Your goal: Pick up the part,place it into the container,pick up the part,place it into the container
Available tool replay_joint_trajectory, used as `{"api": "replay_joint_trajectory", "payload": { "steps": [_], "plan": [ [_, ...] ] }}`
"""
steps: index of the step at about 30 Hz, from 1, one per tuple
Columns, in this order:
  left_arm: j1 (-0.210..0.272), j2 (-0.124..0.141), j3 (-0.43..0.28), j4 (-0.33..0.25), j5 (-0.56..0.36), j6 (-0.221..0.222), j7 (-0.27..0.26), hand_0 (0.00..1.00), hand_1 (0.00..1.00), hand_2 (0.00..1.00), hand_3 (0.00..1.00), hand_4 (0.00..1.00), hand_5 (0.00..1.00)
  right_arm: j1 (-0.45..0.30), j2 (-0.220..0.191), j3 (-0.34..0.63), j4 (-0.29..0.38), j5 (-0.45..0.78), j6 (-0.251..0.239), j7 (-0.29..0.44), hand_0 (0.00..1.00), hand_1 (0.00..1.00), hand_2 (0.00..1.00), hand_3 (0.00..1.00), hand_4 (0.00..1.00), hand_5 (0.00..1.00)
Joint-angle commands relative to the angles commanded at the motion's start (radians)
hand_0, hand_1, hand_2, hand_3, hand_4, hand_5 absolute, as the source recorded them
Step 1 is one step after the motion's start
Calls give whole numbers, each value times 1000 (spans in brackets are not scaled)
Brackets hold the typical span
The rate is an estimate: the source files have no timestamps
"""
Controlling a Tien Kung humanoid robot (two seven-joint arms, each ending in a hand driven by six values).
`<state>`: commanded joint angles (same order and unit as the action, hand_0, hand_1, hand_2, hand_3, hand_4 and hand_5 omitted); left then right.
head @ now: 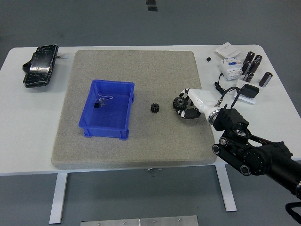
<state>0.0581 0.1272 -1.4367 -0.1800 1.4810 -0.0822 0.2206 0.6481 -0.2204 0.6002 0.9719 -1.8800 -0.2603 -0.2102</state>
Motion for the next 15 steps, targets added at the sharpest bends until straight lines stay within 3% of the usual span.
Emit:
{"api": "replay_joint_trajectory", "payload": {
  "steps": [5, 9, 14, 15],
  "plan": [
    [1, -2, -2, 0, 2, 0, 1, 670, 642, 606, 629, 700, 573, 15, 18, -14, 99, -21, -21, -17, 447, 488, 492, 563, 707, 78],
    [2, -4, -3, 0, 3, 0, 2, 670, 642, 606, 629, 700, 571, 32, 61, -52, 174, -29, -49, -25, 445, 487, 491, 570, 698, 75],
    [2, -4, -4, 0, 6, -1, 4, 670, 642, 606, 629, 700, 571, 59, 121, -132, 184, -52, -104, -25, 445, 487, 491, 570, 698, 75],
    [2, -4, -4, 0, 6, -1, 5, 670, 642, 606, 629, 701, 572, 65, 131, -150, 179, -58, -110, -27, 628, 653, 647, 660, 521, 211]
  ]
}}
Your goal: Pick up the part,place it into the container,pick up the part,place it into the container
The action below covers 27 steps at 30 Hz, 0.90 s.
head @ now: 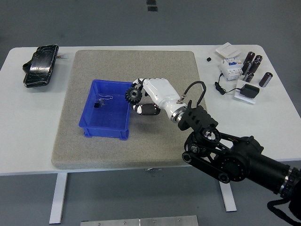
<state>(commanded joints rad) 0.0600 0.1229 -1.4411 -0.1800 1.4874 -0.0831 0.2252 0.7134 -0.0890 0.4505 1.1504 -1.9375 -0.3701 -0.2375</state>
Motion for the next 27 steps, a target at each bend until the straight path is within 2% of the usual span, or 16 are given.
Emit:
{"api": "replay_joint_trajectory", "payload": {
  "steps": [5, 6, 11, 12, 17, 18, 23, 24, 27],
  "plan": [
    [-1, 0, 0, 0, 0, 0, 1, 670, 642, 606, 629, 701, 572, 30, 37, -63, -28, -11, -4, -10, 628, 653, 647, 660, 521, 211],
    [-1, 0, 0, 0, 0, 0, 2, 670, 642, 606, 629, 701, 571, 35, 43, -72, -33, -12, -4, -11, 760, 785, 772, 708, 548, 324],
    [-1, 1, 0, 0, 0, 0, 3, 670, 642, 606, 629, 701, 571, 51, 62, -101, -53, -19, 0, -22, 760, 785, 772, 708, 548, 324],
    [-1, 1, -1, 0, 1, 0, 3, 670, 641, 605, 625, 703, 568, 52, 64, -105, -56, -21, 1, -25, 825, 885, 923, 924, 673, 402],
    [-2, 1, 1, 0, 0, -1, 3, 670, 641, 605, 625, 703, 568, 56, 72, -110, -58, -25, 3, -24, 825, 885, 923, 924, 673, 402],
    [-3, 1, 2, 0, -1, -1, 3, 670, 642, 605, 626, 704, 568, 57, 74, -109, -59, -22, 5, -19, 872, 928, 998, 998, 798, 456],
    [-5, 1, 4, 0, -1, -3, 0, 670, 642, 605, 626, 704, 568, 61, 77, -105, -62, -11, 15, -2, 872, 928, 998, 998, 798, 456],
    [-5, 1, 5, 0, -2, -3, 0, 670, 642, 604, 626, 705, 566, 60, 77, -104, -62, -7, 16, 2, 861, 909, 998, 998, 851, 464],
    [-4, 1, 4, 0, 0, -3, 0, 670, 642, 604, 626, 705, 566, 54, 75, -84, -55, 12, 4, 12, 861, 909, 998, 998, 851, 464]
  ]
}}
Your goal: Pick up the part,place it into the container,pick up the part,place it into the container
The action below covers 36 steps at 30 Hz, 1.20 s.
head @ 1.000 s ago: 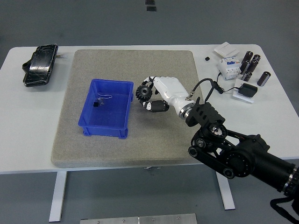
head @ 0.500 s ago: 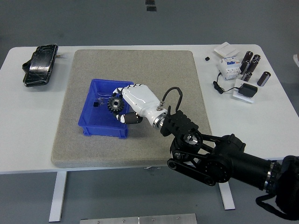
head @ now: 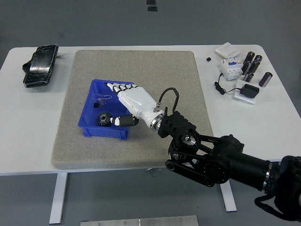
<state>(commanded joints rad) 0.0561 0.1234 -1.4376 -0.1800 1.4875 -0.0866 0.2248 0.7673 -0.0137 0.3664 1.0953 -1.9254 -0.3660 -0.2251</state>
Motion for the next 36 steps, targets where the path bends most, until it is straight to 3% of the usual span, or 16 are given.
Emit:
{"api": "replay_joint_trajectory", "payload": {
  "steps": [4, 8, 9, 14, 19, 21, 26, 27, 32, 33, 36],
  "plan": [
    [3, -2, -1, 0, 2, 0, 0, 670, 641, 603, 626, 708, 565, -18, -19, 69, -7, 25, -35, 8, 802, 857, 981, 998, 870, 474],
    [5, -2, -3, 0, 4, -1, 1, 670, 641, 603, 626, 708, 565, -23, -57, 120, -72, 72, -44, 9, 802, 857, 981, 998, 870, 474],
    [6, -2, -4, 0, 5, 0, 2, 670, 641, 602, 626, 711, 564, -25, -67, 123, -93, 86, -43, 10, 730, 792, 920, 998, 853, 457],
    [5, -1, -9, 0, 11, -1, 1, 670, 641, 602, 626, 711, 564, -42, -91, 107, -164, 124, -28, 13, 730, 792, 920, 998, 853, 457],
    [3, -1, -11, 0, 13, -1, -2, 670, 641, 602, 625, 711, 562, -53, -105, 70, -173, 96, -11, 4, 705, 764, 888, 986, 850, 453],
    [3, 0, -13, 0, 15, 0, -1, 670, 641, 603, 625, 713, 565, -51, -107, 56, -172, 91, -9, 3, 679, 727, 843, 975, 843, 449],
    [1, -1, -17, 0, 18, 0, -1, 670, 641, 603, 625, 713, 565, -34, -86, 9, -201, 109, -10, 6, 679, 727, 843, 975, 843, 449],
    [0, -2, -17, 0, 19, -1, -1, 671, 641, 602, 625, 716, 567, -31, -80, 0, -210, 110, -10, 6, 656, 690, 790, 929, 827, 437],
    [-2, -5, -18, 0, 21, -2, 1, 671, 641, 602, 625, 716, 567, -19, -60, -19, -251, 114, 7, 1, 656, 690, 790, 929, 827, 437],
    [-2, -4, -20, 0, 22, -2, 4, 670, 641, 602, 625, 716, 567, -17, -59, -20, -256, 115, 11, -1, 586, 570, 638, 690, 474, 259],
    [-2, -3, -26, 0, 25, -3, 7, 670, 641, 602, 625, 716, 567, -13, -54, -22, -265, 115, 17, -4, 586, 570, 638, 690, 474, 259]
  ]
}}
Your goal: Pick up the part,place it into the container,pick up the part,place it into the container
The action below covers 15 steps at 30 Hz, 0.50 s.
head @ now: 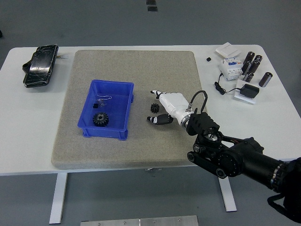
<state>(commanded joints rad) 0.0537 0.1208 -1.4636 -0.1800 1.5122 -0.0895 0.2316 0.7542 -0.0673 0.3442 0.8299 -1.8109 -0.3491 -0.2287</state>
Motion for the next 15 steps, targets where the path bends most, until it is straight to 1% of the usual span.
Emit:
{"api": "replay_joint_trajectory", "payload": {
  "steps": [2, 3, 8, 9, 14, 15],
  "plan": [
    [-1, 1, -2, 0, 1, 0, -1, 670, 641, 602, 625, 716, 567, 2, 5, -2, -7, 1, 1, 1, 586, 570, 638, 690, 474, 259],
    [-2, 1, -3, 0, 1, 0, -1, 635, 640, 597, 624, 720, 573, 3, 7, -4, -11, 2, 1, 2, 522, 509, 577, 626, 364, 203],
    [-3, 0, -4, 0, 1, 1, -4, 635, 640, 597, 624, 720, 573, 1, 22, -7, -25, -1, -4, 9, 522, 509, 577, 626, 364, 203],
    [-3, 0, -4, 0, 1, 1, -4, 639, 639, 596, 624, 719, 571, 1, 25, -5, -27, -3, -6, 10, 510, 482, 521, 581, 394, 127],
    [-1, 1, -3, 0, -2, 2, -5, 639, 639, 596, 624, 719, 571, 1, 36, 0, -35, -12, -10, 10, 510, 482, 521, 581, 394, 127],
    [-1, 1, -3, 0, -3, 2, -5, 642, 639, 596, 624, 717, 572, 0, 36, -1, -36, -14, -8, 10, 501, 450, 385, 454, 194, 11]
  ]
}}
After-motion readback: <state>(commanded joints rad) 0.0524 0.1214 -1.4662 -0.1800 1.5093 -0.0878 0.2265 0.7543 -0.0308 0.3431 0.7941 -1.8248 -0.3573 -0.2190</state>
